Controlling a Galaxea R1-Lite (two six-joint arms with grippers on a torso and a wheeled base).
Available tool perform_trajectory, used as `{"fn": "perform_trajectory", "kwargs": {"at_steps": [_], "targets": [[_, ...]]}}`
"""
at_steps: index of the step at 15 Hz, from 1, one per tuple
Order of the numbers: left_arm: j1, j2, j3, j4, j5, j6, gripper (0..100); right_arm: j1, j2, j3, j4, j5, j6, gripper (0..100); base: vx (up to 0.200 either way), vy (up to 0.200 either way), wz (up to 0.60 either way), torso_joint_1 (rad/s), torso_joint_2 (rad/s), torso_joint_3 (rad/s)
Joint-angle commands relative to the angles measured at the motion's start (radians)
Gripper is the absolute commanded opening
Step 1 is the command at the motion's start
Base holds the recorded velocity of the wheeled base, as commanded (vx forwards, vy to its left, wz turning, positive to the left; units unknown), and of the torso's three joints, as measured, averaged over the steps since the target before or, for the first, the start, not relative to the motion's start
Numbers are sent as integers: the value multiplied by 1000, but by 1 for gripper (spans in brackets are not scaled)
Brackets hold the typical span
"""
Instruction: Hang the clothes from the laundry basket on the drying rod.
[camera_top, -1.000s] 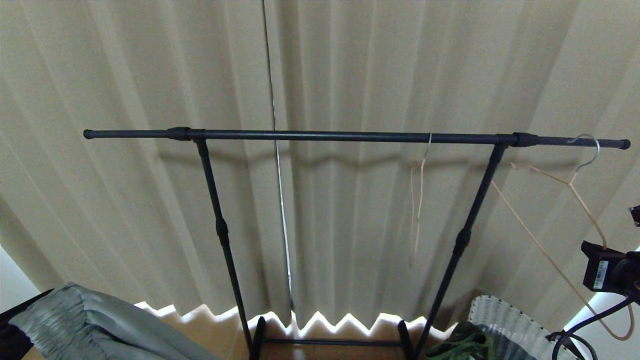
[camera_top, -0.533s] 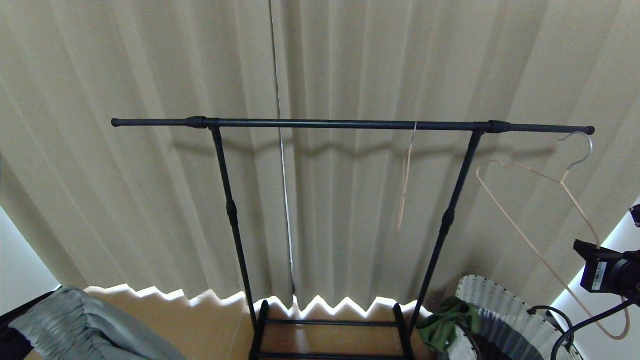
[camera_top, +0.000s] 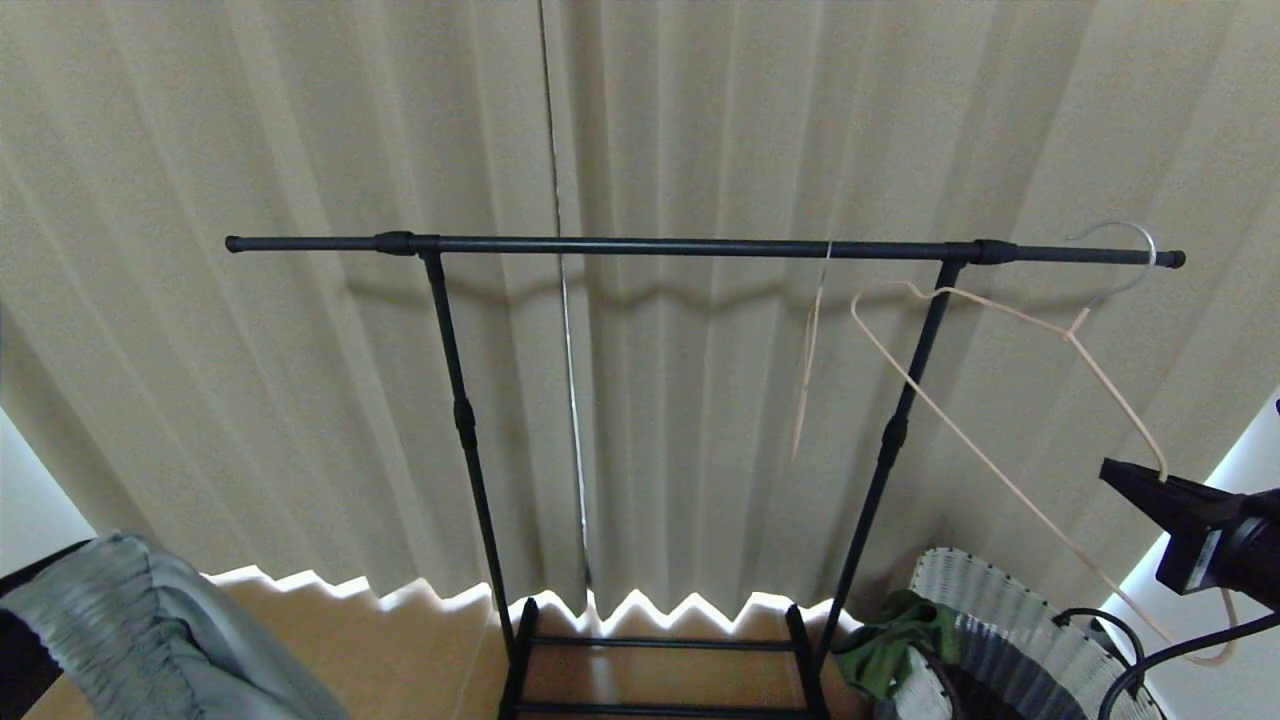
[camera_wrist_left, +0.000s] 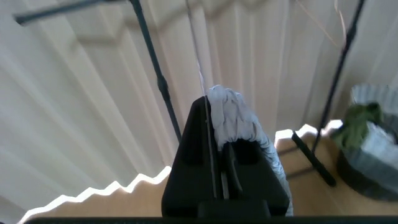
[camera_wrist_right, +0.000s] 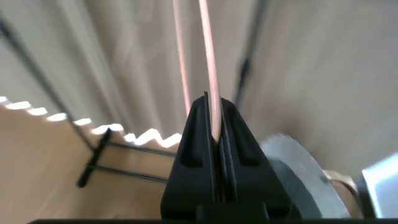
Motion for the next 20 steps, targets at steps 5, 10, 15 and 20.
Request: {"fn": "perform_trajectory", "kwargs": {"at_steps": [5,10,15,20], "targets": [[84,321,-345,102,64,0,0,313,-22,-93,2,21,1,0,0,0,0,0,0,0],[30,533,-445,105,121,-8,0,502,2,-84,3,44,14,0,0,0,0,0,0,0],[-62,780,-623,102,277,-117,0,678,73,-88,0,42,132,0,0,0,0,0,0,0],[-93,838,-664,101,408,-154,0,773,76,-81,3,41,133,0,0,0,0,0,0,0]]}}
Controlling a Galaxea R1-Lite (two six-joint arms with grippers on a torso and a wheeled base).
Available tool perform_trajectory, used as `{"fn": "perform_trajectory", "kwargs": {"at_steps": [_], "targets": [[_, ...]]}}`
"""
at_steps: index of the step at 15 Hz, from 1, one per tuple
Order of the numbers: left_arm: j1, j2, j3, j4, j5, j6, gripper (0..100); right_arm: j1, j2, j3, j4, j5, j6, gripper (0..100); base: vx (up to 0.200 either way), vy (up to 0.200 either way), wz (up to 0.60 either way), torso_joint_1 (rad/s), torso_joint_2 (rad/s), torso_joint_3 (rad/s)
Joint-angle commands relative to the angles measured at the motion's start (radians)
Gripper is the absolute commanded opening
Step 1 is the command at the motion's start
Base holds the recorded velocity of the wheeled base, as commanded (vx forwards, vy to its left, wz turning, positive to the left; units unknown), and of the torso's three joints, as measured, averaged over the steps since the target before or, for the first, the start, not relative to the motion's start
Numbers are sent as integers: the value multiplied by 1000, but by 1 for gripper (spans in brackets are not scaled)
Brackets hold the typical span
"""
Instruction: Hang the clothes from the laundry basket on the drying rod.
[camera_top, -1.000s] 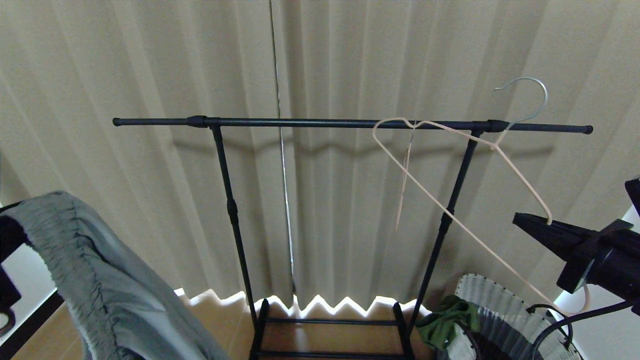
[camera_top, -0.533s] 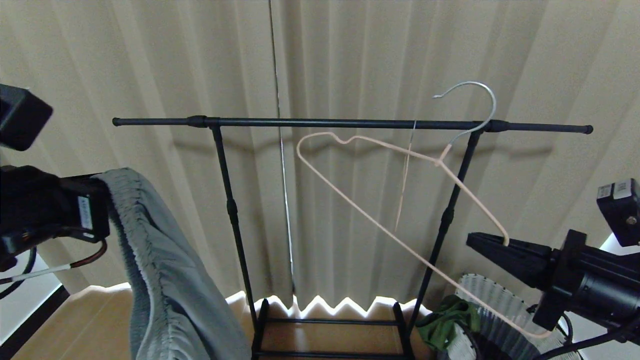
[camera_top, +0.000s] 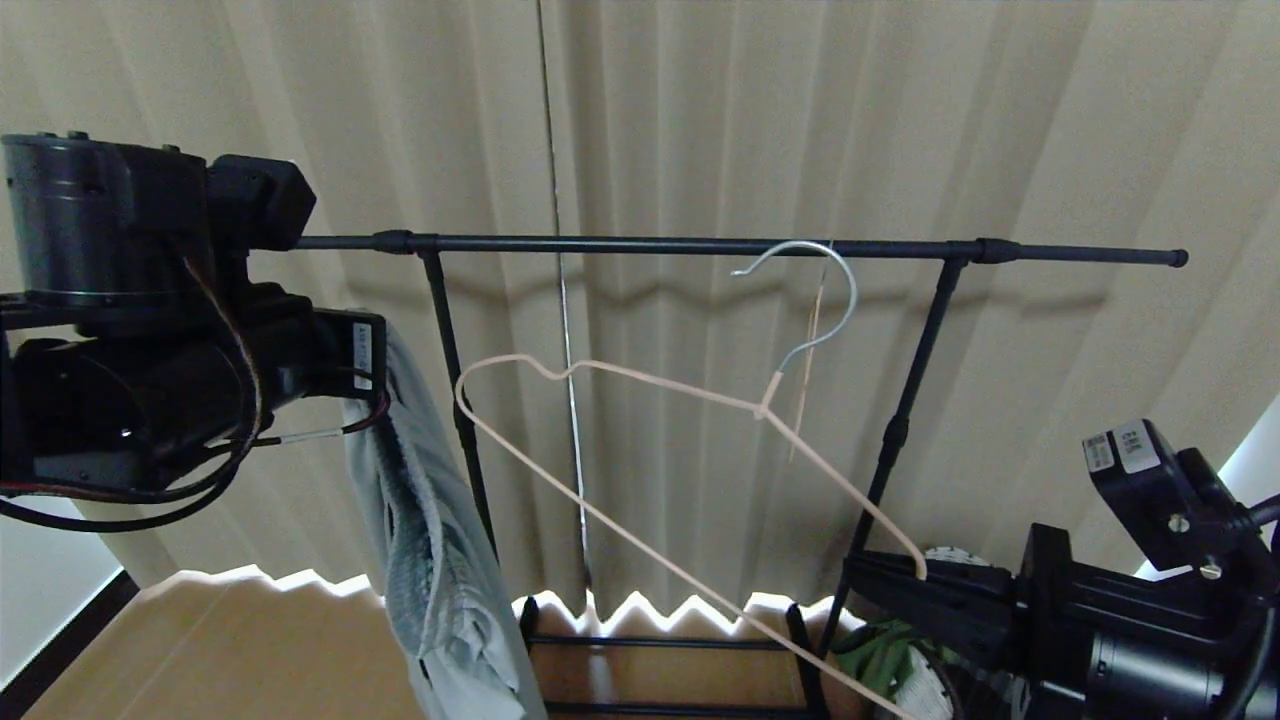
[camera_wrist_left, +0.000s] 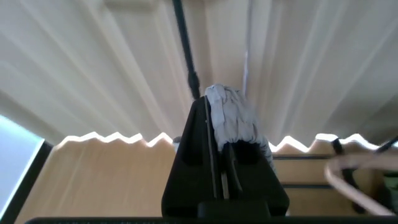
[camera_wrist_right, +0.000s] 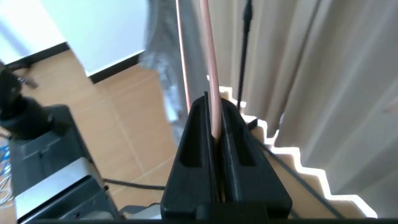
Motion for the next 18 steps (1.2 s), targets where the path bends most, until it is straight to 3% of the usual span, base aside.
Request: {"fn": "perform_trajectory", "kwargs": {"at_steps": [1,7,13,18], "targets": [[-6,27,-2,0,15,-3,0,26,7,1,1,0,0,0,0,0,0,0,0,0],[-70,27,-2,0,64,-75,0,88,48,-8,31,-9,2,0,0,0,0,0,0,0],[-70,54,-2,0,108,-76,0,87,99,-33,28,-20,33,0,0,0,0,0,0,0],[-99,63,1,6,128,-76,0,87,220,-142,14,-103,83,0,0,0,0,0,0,0]]}}
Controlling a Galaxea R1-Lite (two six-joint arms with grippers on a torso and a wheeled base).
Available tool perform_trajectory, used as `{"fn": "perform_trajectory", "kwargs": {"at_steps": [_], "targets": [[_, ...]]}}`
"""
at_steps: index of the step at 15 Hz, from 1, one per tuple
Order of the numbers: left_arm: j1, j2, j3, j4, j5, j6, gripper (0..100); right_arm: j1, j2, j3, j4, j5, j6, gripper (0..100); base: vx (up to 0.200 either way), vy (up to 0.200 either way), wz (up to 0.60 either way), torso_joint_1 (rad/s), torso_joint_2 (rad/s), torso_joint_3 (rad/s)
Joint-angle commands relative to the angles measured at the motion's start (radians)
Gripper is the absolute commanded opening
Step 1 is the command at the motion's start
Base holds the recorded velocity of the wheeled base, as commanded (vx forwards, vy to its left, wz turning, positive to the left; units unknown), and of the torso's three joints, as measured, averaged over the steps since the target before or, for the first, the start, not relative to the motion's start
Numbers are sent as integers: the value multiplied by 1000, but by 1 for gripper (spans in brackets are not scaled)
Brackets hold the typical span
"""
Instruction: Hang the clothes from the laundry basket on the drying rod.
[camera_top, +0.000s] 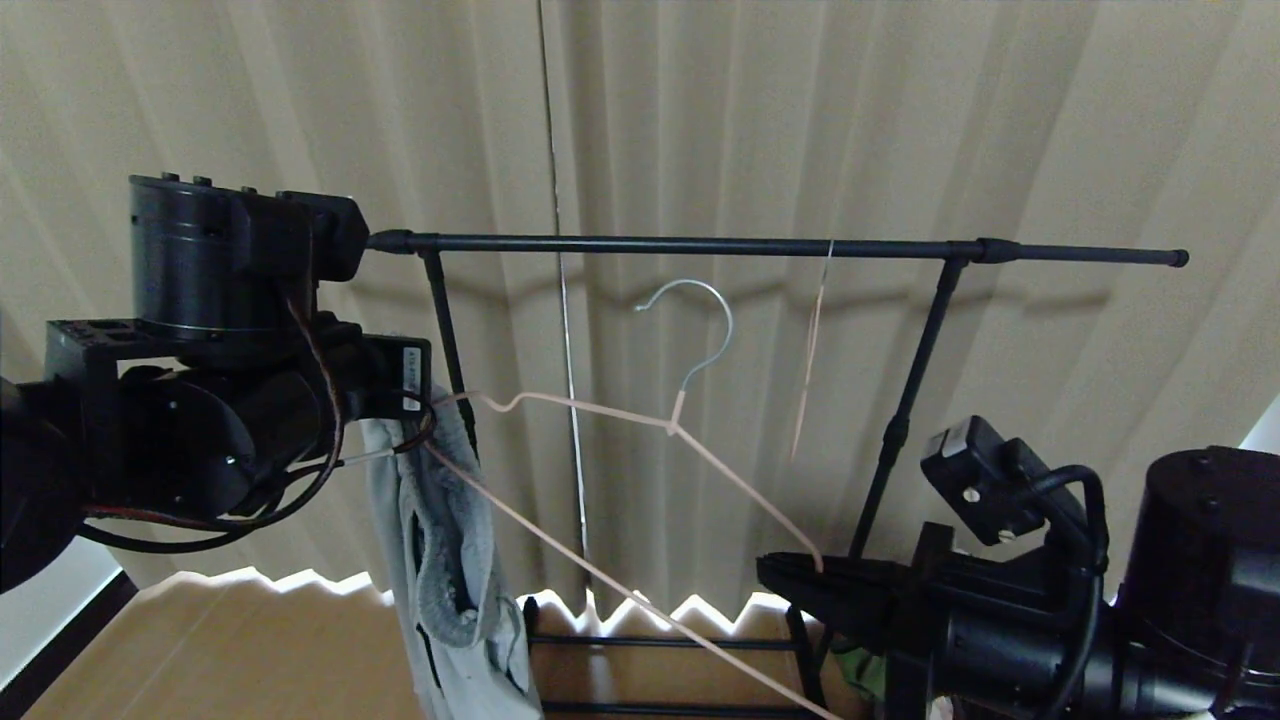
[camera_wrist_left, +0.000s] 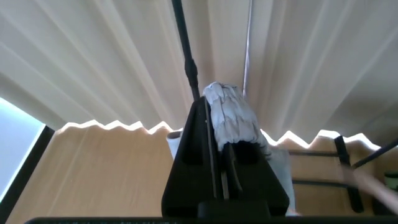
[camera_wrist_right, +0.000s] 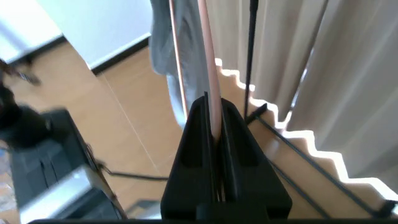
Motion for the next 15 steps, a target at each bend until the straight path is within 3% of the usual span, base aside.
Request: {"fn": "perform_trajectory", "kwargs": {"at_steps": [1,9,12,15], "targets": [[-4,5,0,0,1,0,0,1,56,-46,0,-4,35,0,0,0,0,0,0,0],[7,20,-25,-4,35,0,0,81,50,-26,-14,-19,55,0,0,0,0,0,0,0],[23,19,-19,-4,37,0,0,81,64,5,-146,-65,61,0,0,0,0,0,0,0],[11,17,-19,-4,37,0,0,81,105,2,-162,-88,60,0,0,0,0,0,0,0]]}}
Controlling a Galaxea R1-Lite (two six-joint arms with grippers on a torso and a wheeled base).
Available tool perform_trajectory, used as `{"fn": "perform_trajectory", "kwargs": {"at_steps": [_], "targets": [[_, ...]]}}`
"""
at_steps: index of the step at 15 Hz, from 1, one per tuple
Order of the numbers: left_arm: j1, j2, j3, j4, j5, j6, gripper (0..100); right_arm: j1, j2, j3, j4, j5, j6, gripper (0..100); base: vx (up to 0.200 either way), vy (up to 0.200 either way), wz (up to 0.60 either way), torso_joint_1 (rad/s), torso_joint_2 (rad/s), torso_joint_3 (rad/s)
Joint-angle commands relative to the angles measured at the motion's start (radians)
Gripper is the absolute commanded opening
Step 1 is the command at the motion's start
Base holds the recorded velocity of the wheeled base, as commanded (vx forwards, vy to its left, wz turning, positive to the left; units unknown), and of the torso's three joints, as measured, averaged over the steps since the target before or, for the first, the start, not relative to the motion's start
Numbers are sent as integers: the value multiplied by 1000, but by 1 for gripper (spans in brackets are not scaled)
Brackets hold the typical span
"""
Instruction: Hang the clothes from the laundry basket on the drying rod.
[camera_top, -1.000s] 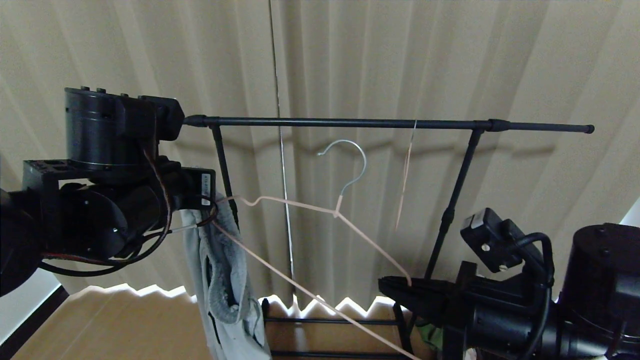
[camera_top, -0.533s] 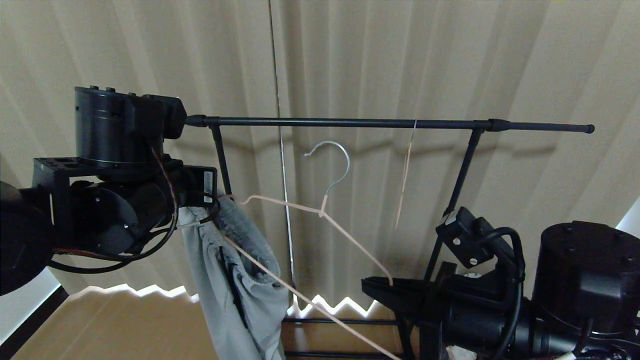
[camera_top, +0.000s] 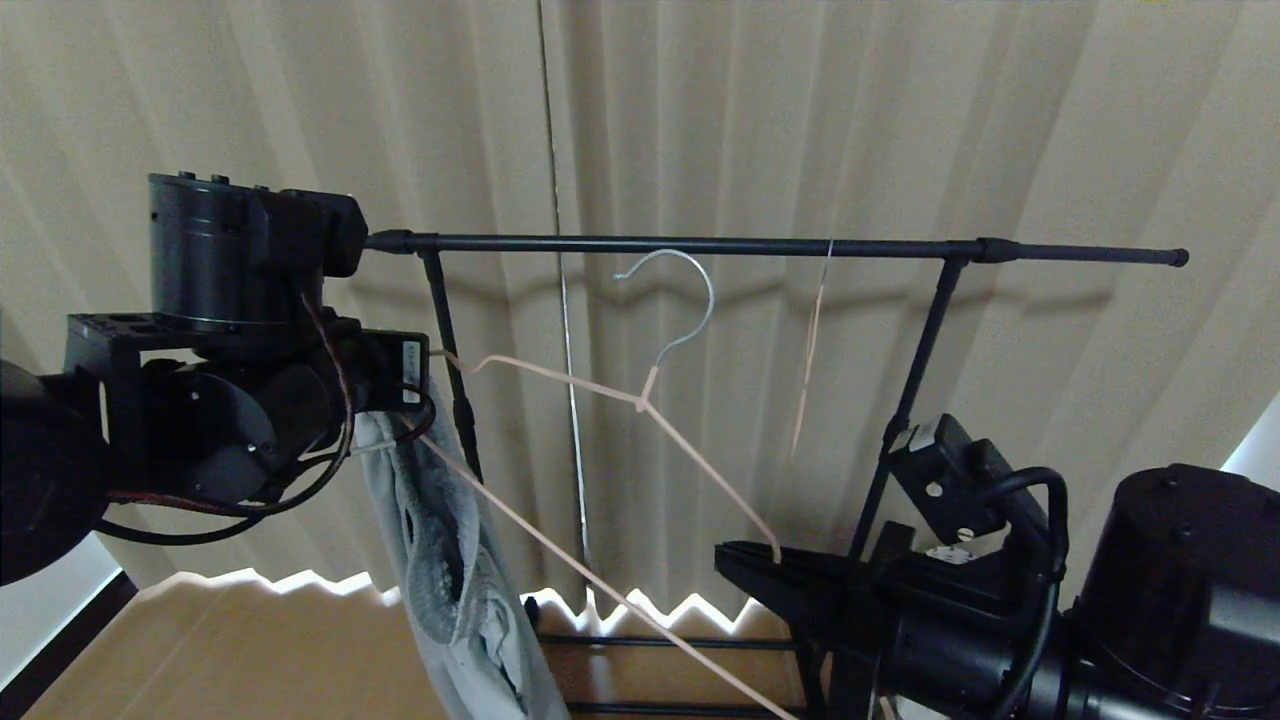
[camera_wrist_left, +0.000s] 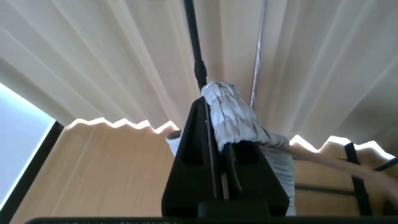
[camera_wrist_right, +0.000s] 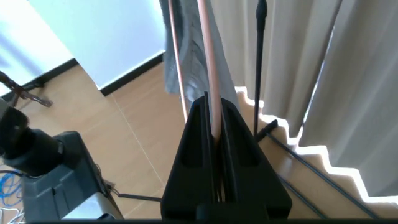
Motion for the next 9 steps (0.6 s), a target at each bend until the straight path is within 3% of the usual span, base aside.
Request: {"fn": "perform_trajectory", "kwargs": {"at_steps": [1,4,9], "targets": [[-7,-5,1,0,11,-1,0,1,44,-7,-2,-5,0,0,0,0,0,0,0,0],[-21,0,1,0,92,-1,0,1,88,-42,-4,-5,0,0,0,0,0,0,0,0],[-71,-5,22,0,100,-8,0,1,173,-117,-4,-5,1,0,0,0,0,0,0,0]]}}
